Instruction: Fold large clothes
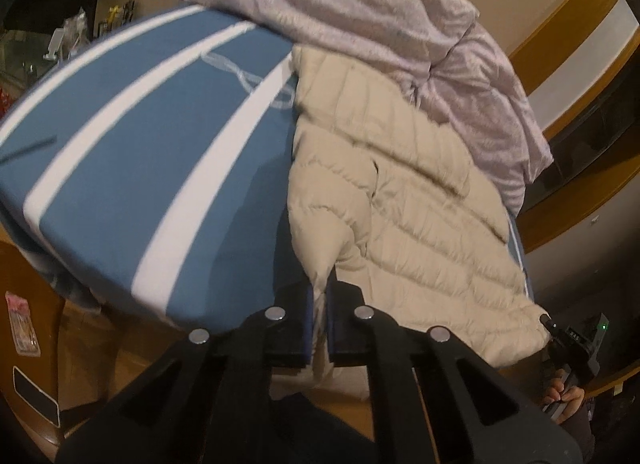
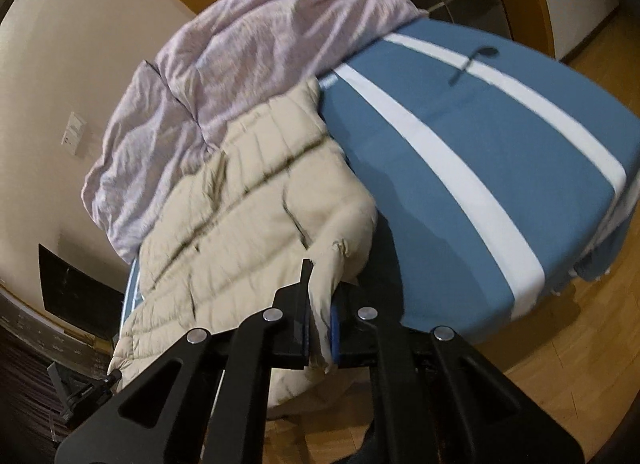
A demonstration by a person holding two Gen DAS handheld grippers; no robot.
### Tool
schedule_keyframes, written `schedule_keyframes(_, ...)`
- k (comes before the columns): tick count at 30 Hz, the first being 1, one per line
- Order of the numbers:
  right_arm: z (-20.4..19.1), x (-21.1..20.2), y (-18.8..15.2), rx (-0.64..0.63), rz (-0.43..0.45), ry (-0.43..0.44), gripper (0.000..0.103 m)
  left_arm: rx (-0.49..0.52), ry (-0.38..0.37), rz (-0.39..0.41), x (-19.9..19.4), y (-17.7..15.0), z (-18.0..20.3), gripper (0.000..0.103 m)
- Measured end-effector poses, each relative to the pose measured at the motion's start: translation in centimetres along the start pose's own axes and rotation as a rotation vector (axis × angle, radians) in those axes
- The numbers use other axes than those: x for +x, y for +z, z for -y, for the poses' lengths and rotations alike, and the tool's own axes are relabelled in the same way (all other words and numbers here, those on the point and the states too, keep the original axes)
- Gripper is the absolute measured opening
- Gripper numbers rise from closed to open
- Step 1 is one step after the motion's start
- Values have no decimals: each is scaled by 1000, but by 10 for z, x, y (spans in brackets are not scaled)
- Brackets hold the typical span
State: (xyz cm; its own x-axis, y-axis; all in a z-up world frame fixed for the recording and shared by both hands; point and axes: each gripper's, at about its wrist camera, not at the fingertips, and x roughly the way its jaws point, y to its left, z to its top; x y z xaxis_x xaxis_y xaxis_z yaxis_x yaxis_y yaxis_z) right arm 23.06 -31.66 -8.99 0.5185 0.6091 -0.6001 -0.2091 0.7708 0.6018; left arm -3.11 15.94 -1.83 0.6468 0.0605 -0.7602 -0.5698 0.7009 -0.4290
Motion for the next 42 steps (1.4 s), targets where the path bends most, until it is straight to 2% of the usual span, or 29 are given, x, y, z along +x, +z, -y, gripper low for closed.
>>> schedule_keyframes(6,-20,13,27,-21,17,16,7,-9,6,52,-1,35,11,5)
schedule_keyframes(23,-52,43,99,-38,79,50,7,-27,-17,129,21,122,43,5)
schedule_keyframes(42,-70,119,178,-33,73,49,7,-15,41,129,100,209,70,5)
